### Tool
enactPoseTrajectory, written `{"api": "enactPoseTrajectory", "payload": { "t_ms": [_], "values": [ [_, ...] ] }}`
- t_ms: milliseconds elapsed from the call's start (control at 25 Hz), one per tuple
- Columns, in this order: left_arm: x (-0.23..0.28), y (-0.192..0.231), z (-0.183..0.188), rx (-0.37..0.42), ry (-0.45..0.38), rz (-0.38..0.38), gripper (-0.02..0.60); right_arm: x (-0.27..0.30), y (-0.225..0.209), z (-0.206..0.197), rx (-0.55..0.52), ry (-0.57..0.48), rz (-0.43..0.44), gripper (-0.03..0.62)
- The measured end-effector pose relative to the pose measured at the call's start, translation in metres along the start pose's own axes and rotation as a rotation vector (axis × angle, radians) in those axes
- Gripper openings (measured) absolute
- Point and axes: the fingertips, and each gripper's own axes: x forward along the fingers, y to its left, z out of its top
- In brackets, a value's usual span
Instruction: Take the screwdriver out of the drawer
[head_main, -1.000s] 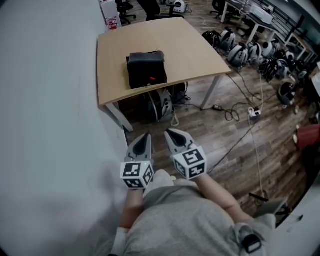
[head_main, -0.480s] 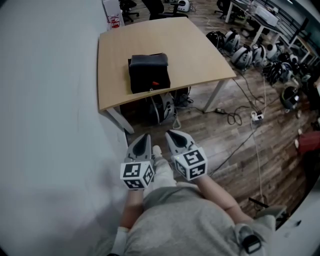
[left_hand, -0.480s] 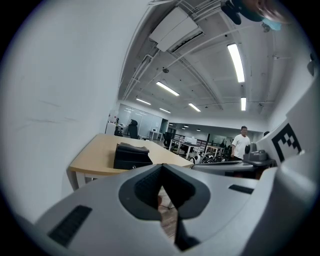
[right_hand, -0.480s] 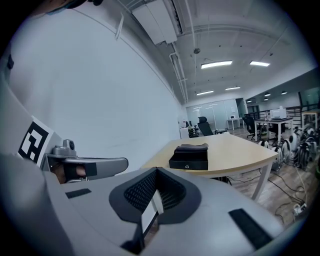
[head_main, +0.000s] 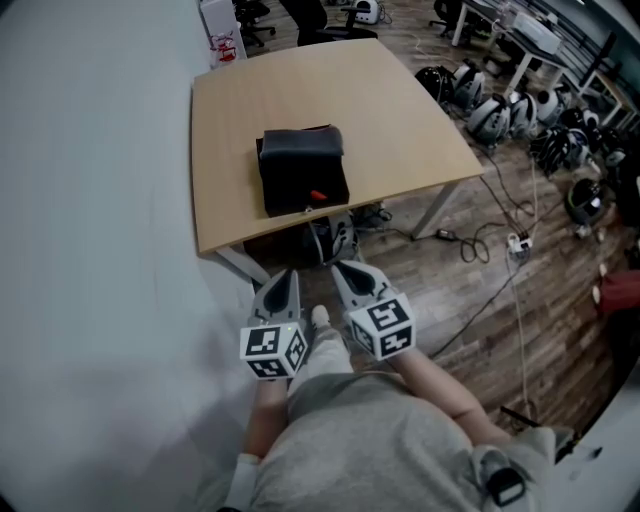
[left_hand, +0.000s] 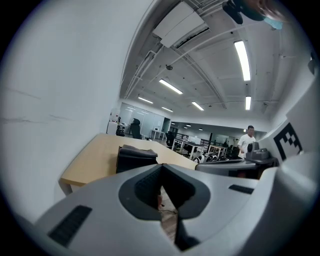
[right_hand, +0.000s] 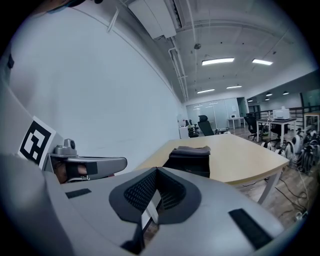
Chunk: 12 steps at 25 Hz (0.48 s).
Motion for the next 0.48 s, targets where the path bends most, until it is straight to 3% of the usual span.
{"api": "enactPoseTrajectory", "payload": {
  "t_ms": [480],
  "values": [
    [0.09, 0.08, 0.05, -0.001, 0.022, 0.007, 0.0, 0.108, -0.042, 0.06, -0.01, 0.009, -0.013, -0.002]
  ]
}}
